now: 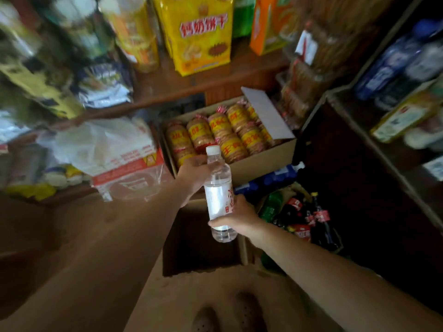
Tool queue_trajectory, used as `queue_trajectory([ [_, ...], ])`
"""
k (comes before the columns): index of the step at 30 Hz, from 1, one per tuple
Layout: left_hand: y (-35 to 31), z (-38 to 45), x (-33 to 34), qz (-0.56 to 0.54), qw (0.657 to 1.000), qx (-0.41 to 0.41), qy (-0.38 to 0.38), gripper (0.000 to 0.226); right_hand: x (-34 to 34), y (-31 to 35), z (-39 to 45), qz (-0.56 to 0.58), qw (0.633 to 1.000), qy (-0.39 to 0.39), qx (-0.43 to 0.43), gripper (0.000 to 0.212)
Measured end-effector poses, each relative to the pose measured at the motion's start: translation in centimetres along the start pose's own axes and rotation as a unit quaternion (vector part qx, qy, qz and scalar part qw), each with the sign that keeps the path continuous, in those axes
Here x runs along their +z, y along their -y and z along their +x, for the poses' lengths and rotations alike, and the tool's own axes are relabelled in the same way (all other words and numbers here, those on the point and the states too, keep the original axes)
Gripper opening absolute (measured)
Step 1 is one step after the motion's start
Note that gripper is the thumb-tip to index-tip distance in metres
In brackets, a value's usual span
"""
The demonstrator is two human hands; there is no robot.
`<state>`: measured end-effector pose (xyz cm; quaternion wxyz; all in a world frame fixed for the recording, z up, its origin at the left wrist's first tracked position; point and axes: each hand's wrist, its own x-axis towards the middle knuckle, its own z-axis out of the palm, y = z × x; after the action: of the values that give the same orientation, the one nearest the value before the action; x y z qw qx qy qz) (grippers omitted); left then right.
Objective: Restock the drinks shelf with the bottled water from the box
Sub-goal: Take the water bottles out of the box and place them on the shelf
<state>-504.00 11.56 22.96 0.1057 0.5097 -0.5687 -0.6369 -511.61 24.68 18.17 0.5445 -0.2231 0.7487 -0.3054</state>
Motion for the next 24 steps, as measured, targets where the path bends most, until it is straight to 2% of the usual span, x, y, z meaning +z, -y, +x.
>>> queue_trajectory([
  [3, -6.6, -3.0, 1.1, -0.008, 0.999, 0.036, 0.033, 0.014, -4.4, 3.1, -4.2, 0.037, 0.999, -0.006, -0.014, 0.066],
  [8, -16.1, -6.7, 4.5, 0.0, 0.987, 0.111, 0.118, 0.008, -11.6, 7.3, -9.9, 0.022, 0.994, -0.07, -0.077, 0.074],
  [10, -19.2, -8.3, 5.9, 0.001, 0.979, 0.138, 0.147, 0.01, -14.3, 8.7, -12.2, 0.023, 0.99, -0.096, -0.103, 0.085],
  [14, -25.3, -11.0, 9.0, 0.008, 0.965, 0.183, 0.187, 0.019, -18.9, 10.4, -17.6, 0.042, 0.975, -0.171, -0.137, 0.073],
  [21, -34.7, -17.8, 15.7, 0.09, 0.909, 0.262, 0.311, 0.041, -25.0, 11.2, -25.7, 0.099, 0.939, -0.264, -0.195, 0.072],
  [24, -37.7, -20.5, 19.1, 0.114, 0.881, 0.285, 0.359, 0.022, -27.6, 11.0, -29.1, 0.115, 0.923, -0.305, -0.205, 0.068],
])
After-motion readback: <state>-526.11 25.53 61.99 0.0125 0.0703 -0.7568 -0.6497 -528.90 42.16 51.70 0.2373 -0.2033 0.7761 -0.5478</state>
